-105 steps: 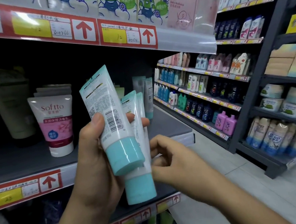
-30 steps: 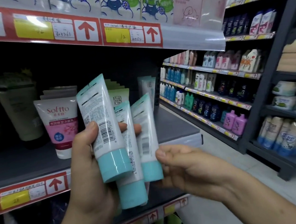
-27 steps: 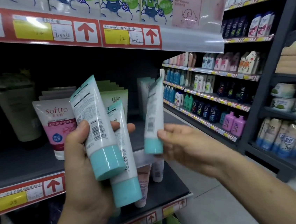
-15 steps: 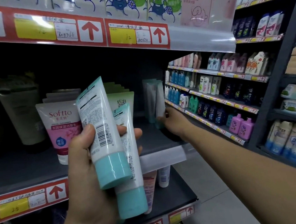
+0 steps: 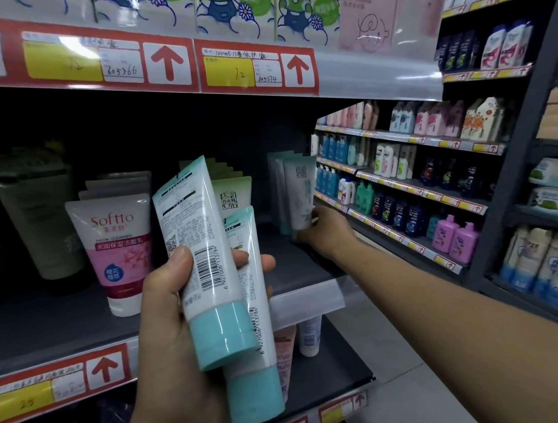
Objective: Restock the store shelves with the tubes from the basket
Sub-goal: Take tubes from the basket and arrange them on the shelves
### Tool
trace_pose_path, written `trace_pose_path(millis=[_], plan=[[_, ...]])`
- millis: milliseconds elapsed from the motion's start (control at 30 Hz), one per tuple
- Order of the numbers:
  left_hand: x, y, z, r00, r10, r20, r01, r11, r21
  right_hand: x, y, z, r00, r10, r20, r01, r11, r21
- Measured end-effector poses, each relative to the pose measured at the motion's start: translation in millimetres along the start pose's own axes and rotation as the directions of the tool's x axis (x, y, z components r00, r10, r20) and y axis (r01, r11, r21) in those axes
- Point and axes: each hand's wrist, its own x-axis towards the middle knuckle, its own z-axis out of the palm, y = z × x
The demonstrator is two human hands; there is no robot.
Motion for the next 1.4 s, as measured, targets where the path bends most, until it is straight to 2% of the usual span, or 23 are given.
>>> trace_pose_path(millis=[133, 233, 267, 300, 333, 367, 400, 433, 467, 500, 600, 667, 700, 800, 900, 933, 1000, 1133, 1267, 1400], plan=[[-1.1, -2.2, -1.0, 0.999, -0.028, 0.015, 0.028, 1.000, -0.005, -4.7, -5.3, -4.6, 1.000, 0.022, -0.014, -0.021, 1.000, 0.016], [-1.0, -4.0, 1.5, 1.000, -0.008, 0.016, 0.008, 1.000, -0.015, -43.1, -25.2, -18.6, 0.965, -0.120, -0.232, 0.139, 0.988, 0.065], [-1.0, -4.5, 1.8, 1.000, -0.004, 0.017, 0.005, 1.000, -0.007, -66.9, -33.7, -23.9, 0.953, -0.173, -0.249, 0.201, 0.975, 0.094], [-1.3, -4.7, 1.8, 1.000, -0.006, 0.022, 0.005, 1.000, 0.004, -93.9, -40.0, -28.0, 0.965, -0.193, -0.178, 0.222, 0.962, 0.158], [-1.5, -4.8, 1.6, 0.999, -0.012, 0.031, 0.012, 1.000, 0.015, -125.0, -45.0, -31.1, 0.981, -0.195, -0.015, 0.192, 0.947, 0.258], [-2.0, -4.5, 2.1, 0.999, -0.029, 0.040, 0.028, 0.999, 0.024, -153.0, -48.0, -32.7, 0.958, -0.183, 0.219, 0.091, 0.923, 0.374], [-2.5, -4.5, 2.8, 0.998, -0.048, 0.045, 0.046, 0.998, 0.035, -178.7, -51.8, -34.0, 0.878, -0.153, 0.453, -0.091, 0.877, 0.472], [-3.2, -4.9, 3.6, 0.997, -0.060, 0.043, 0.057, 0.997, 0.050, -198.2, -50.5, -34.7, 0.773, -0.138, 0.619, -0.272, 0.809, 0.521], [-3.7, -5.6, 4.4, 0.997, -0.061, 0.038, 0.059, 0.996, 0.065, -212.9, -47.4, -35.6, 0.692, -0.150, 0.706, -0.399, 0.735, 0.548], [-3.9, -6.5, 4.5, 0.998, -0.057, 0.032, 0.055, 0.996, 0.076, -221.4, -43.7, -36.8, 0.654, -0.175, 0.736, -0.466, 0.674, 0.574], [-4.8, -7.8, 3.5, 0.996, -0.068, 0.050, 0.064, 0.995, 0.075, -224.3, -36.5, -42.9, 0.619, -0.294, 0.728, -0.516, 0.547, 0.659], [-6.4, -7.0, 3.9, 0.996, -0.072, 0.058, 0.068, 0.995, 0.068, -218.0, -35.9, -46.9, 0.578, -0.344, 0.740, -0.541, 0.518, 0.663], [-6.8, -6.4, 4.1, 0.997, -0.054, 0.046, 0.051, 0.996, 0.067, -214.0, -36.2, -49.2, 0.572, -0.345, 0.744, -0.530, 0.537, 0.657], [-6.1, -2.6, 5.0, 1.000, 0.022, -0.002, -0.022, 0.998, 0.054, -191.6, -39.0, -56.7, 0.659, -0.308, 0.686, -0.399, 0.630, 0.666], [-3.7, 1.0, 5.7, 0.997, 0.060, -0.054, -0.059, 0.998, 0.032, -154.8, -43.7, -63.6, 0.849, -0.229, 0.477, -0.168, 0.738, 0.653], [-3.0, 1.6, 5.7, 0.996, 0.059, -0.064, -0.058, 0.998, 0.023, -139.6, -42.4, -64.4, 0.908, -0.189, 0.374, -0.076, 0.804, 0.590], [-2.8, 1.4, 6.6, 0.997, 0.040, -0.065, -0.040, 0.999, 0.003, -107.6, -34.0, -62.3, 0.969, -0.125, 0.211, 0.032, 0.918, 0.396], [-2.1, -2.8, 6.8, 0.999, 0.027, -0.035, -0.027, 1.000, -0.002, -63.0, -9.7, -48.4, 0.996, 0.009, 0.085, -0.016, 0.997, 0.080], [2.0, -7.5, 4.2, 0.999, 0.036, -0.015, -0.036, 0.999, -0.009, -54.9, -6.6, -34.6, 0.999, 0.025, -0.023, -0.023, 0.997, 0.079], [5.7, -10.5, 1.4, 0.999, 0.033, -0.004, -0.033, 0.999, -0.011, -55.8, -2.0, -27.0, 0.998, -0.004, -0.060, 0.006, 1.000, 0.024]])
